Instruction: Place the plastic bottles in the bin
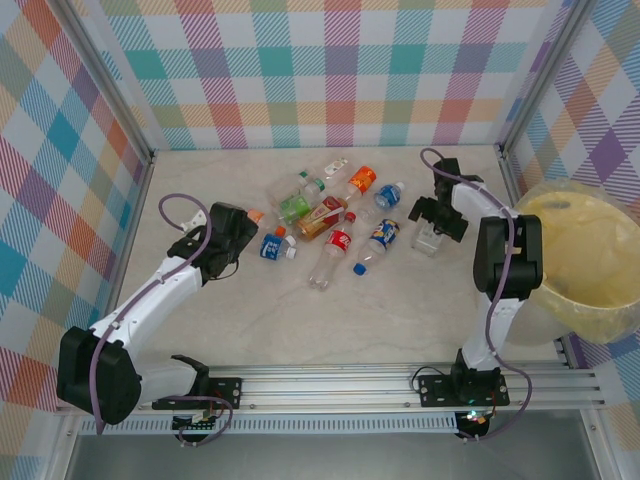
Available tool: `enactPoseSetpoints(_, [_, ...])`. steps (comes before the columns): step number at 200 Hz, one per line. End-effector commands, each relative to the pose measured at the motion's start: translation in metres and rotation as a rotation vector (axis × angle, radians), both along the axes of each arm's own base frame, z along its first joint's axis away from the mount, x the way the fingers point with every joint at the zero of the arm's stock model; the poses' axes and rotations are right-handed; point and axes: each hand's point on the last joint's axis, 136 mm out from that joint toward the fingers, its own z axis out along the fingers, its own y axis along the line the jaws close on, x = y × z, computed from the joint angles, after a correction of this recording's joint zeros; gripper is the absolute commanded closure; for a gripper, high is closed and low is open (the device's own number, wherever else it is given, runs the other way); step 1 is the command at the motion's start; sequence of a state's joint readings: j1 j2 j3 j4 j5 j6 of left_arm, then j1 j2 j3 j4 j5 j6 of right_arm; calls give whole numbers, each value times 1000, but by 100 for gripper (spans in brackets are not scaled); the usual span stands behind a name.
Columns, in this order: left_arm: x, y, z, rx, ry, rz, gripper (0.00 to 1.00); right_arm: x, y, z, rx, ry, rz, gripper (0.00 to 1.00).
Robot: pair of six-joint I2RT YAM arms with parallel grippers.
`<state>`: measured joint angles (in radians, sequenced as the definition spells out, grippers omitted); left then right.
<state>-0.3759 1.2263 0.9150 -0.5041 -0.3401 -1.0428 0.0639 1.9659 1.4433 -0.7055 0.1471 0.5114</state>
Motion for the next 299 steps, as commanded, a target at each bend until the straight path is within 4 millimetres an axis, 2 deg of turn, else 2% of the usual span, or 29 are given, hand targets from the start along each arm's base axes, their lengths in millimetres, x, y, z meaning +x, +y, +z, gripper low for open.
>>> enactPoseSetpoints(1, [3,7,3,31,13,11,0,-2,-1,-10,3,43,15,4])
enactPoseSetpoints(24, [4,6,2,28,17,8,0,-2,-1,-14,2,45,16,9])
enactPoseSetpoints(47, [3,5,2,27,17,6,0,-1,-2,-14,-2,25,22,20])
enactPoseSetpoints(82, [1,6,1,28,18,8,0,5,-2,8,-12,-81,48,31])
enactPoseSetpoints(111, [1,5,1,21,16,4,0,9,0,42,-14,-202,86,36])
enactPoseSetpoints(139, [1,5,-1,18,20,7,0,12,17,77,-4,-330,203,45])
enactPoseSetpoints(197, [5,0,-3,1,23,-6,0,10,44,158,53,-570,330,50])
enactPoseSetpoints(227, [5,-2,-5,-5,28,-10,0,1,56,207,85,-680,406,50])
enactPoseSetpoints(248, [6,-3,-6,-7,30,-12,0,-7,58,241,77,-760,433,50])
enactPoseSetpoints(299, [8,-7,-10,-24,36,-20,0,-31,55,298,56,-899,440,50])
